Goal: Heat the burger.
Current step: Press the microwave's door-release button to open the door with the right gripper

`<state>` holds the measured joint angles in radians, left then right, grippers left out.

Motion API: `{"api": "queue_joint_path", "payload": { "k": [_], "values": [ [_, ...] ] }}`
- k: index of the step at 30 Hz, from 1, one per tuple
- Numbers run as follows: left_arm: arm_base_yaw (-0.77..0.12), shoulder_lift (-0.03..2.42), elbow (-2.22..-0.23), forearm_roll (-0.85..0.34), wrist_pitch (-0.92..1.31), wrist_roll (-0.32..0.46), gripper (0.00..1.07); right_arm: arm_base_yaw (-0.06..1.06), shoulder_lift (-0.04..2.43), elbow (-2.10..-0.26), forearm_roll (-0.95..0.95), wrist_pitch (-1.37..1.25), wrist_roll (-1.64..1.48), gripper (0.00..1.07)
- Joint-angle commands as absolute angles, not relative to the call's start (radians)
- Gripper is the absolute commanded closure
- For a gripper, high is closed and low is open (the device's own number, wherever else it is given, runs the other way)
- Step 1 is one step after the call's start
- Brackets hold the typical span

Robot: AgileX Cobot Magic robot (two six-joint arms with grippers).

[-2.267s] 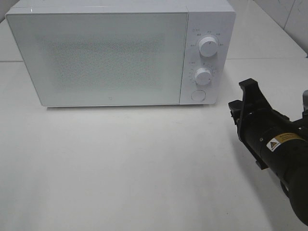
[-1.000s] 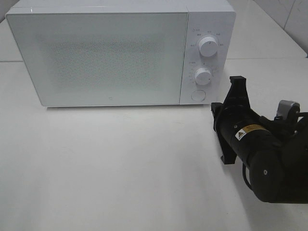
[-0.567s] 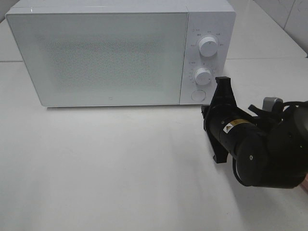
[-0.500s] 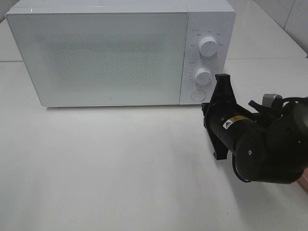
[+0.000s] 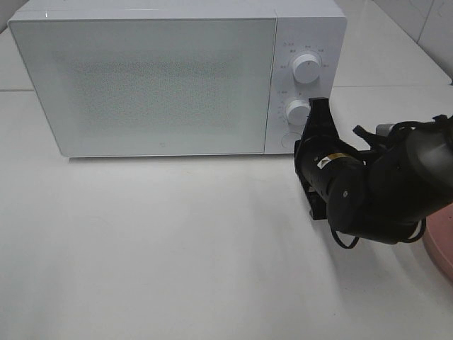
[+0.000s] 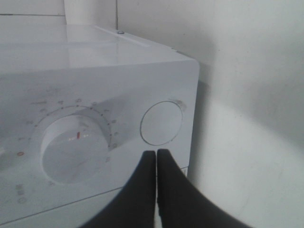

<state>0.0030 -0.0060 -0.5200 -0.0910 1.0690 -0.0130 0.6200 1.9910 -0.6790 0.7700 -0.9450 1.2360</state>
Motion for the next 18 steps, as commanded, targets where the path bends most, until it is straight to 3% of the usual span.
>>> {"api": "queue_joint_path", "payload": {
  "k": [1, 18],
  "values": [
    [0.001, -0.022, -0.517, -0.088, 1.071, -0.013, 0.09, 0.618, 2.018, -0.716, 0.792, -0.929, 1.219, 1.07],
    [0.001, -0.022, -0.517, -0.088, 1.071, -0.013, 0.09, 0.618, 2.104, -0.820, 0.826, -0.896, 1.200, 1.07]
  ]
}}
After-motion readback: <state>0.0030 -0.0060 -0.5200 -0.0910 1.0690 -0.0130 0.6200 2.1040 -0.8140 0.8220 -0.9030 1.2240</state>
